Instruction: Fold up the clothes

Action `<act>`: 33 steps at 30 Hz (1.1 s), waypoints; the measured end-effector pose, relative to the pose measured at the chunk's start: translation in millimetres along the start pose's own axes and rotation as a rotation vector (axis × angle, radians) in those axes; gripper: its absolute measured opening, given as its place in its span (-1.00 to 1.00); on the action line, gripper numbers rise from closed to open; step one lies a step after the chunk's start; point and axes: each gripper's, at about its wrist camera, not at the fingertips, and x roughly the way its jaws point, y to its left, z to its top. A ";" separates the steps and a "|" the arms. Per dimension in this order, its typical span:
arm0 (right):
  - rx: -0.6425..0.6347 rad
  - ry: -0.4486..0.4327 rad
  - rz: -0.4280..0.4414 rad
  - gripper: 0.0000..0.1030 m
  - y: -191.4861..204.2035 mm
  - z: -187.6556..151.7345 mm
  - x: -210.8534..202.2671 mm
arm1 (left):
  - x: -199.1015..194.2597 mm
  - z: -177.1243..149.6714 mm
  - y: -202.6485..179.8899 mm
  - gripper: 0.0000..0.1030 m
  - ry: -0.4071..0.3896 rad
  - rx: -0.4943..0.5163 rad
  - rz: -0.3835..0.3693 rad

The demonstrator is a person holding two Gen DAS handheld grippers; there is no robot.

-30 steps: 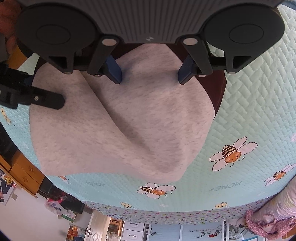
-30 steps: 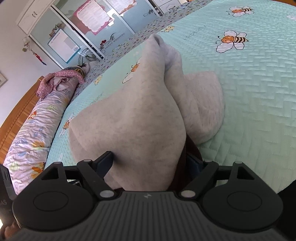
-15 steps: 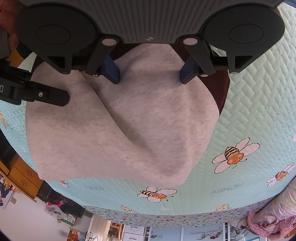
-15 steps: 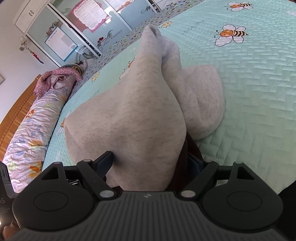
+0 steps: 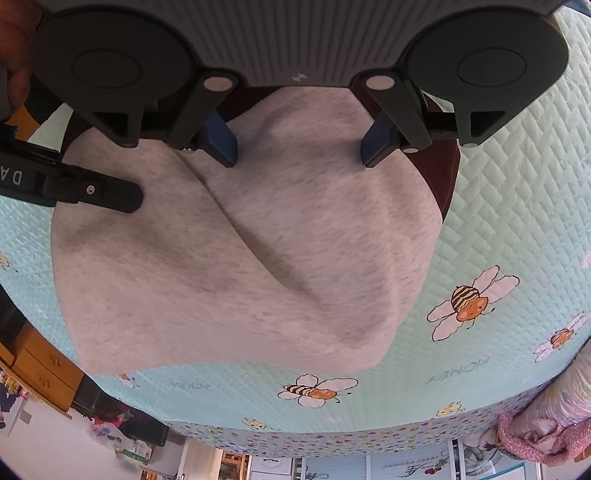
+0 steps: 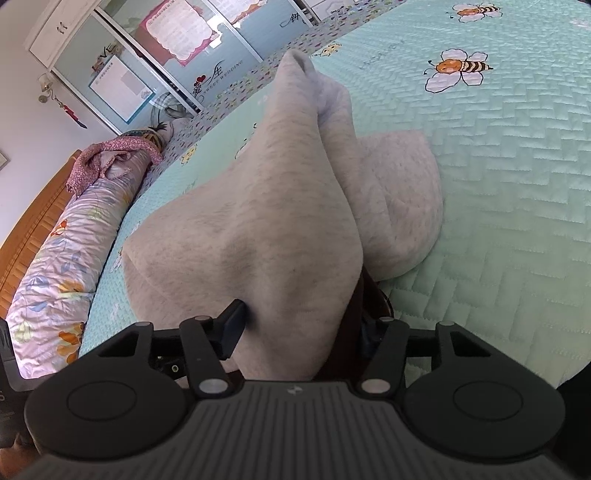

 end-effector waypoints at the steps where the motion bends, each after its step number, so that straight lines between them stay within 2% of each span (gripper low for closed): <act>1: 0.000 -0.001 0.000 0.16 -0.2 0.0 0.0 | 0.2 0.2 -0.4 0.49 0.002 0.001 0.002; 33: 0.025 0.009 0.000 0.22 -3.5 -0.5 1.7 | 4.6 3.1 -6.1 0.56 0.019 0.022 0.015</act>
